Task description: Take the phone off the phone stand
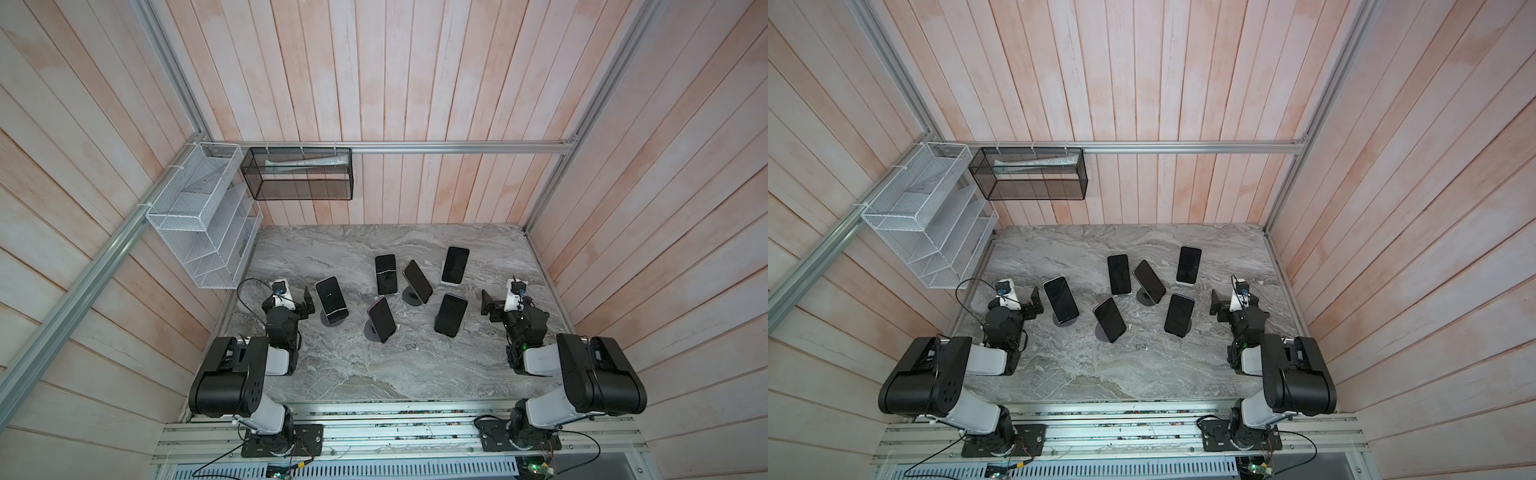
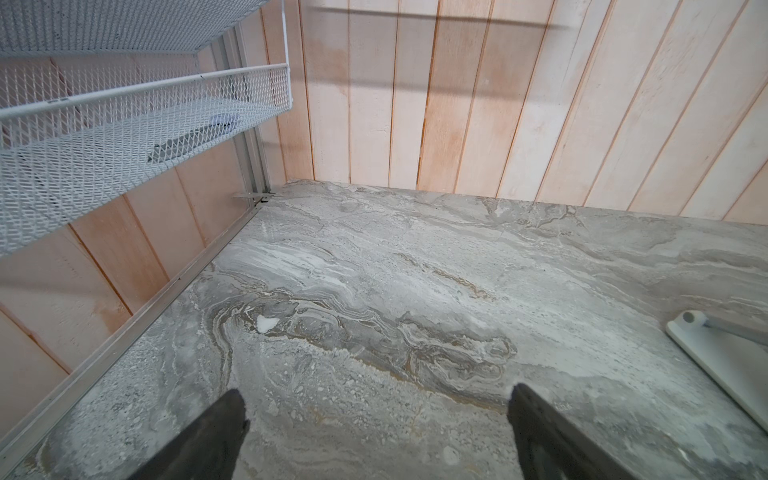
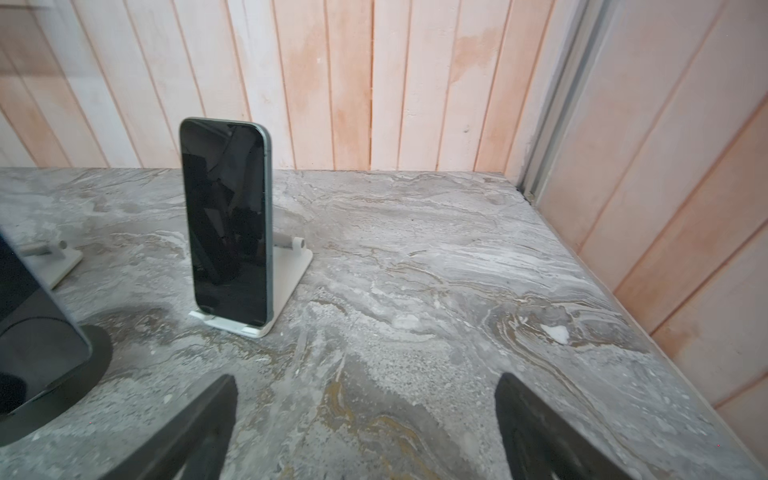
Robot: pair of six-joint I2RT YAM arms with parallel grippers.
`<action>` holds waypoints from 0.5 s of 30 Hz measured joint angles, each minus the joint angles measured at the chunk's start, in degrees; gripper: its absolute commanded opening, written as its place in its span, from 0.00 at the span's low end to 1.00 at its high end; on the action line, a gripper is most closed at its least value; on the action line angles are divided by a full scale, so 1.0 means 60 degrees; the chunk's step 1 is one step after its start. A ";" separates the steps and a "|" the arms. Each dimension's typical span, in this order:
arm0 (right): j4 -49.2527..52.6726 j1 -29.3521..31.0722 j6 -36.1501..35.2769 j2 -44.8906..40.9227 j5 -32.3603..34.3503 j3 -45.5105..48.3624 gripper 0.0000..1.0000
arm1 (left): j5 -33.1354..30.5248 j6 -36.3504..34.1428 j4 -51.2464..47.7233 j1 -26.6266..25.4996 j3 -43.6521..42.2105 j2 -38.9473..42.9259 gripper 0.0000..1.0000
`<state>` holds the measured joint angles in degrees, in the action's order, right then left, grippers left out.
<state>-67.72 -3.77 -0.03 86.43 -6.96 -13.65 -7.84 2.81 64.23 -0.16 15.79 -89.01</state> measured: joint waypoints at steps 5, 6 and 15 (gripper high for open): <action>0.2616 0.0051 0.0284 -0.1439 0.1111 -0.1439 0.98 | -0.0284 -0.0055 -0.0335 -0.0157 -0.0033 0.0455 1.00; 0.3213 0.0102 0.0412 -0.1767 0.1443 -0.1836 0.98 | -0.0459 -0.0135 -0.0805 -0.0306 -0.0015 0.0933 1.00; 0.7865 0.0036 0.3796 -0.4674 0.2958 -0.4171 0.73 | -0.0922 0.2390 -0.7038 -0.1045 0.4222 0.5563 1.00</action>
<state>-20.53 -3.55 22.74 58.39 10.79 -38.68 -13.37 17.15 22.00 -6.44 41.12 -55.64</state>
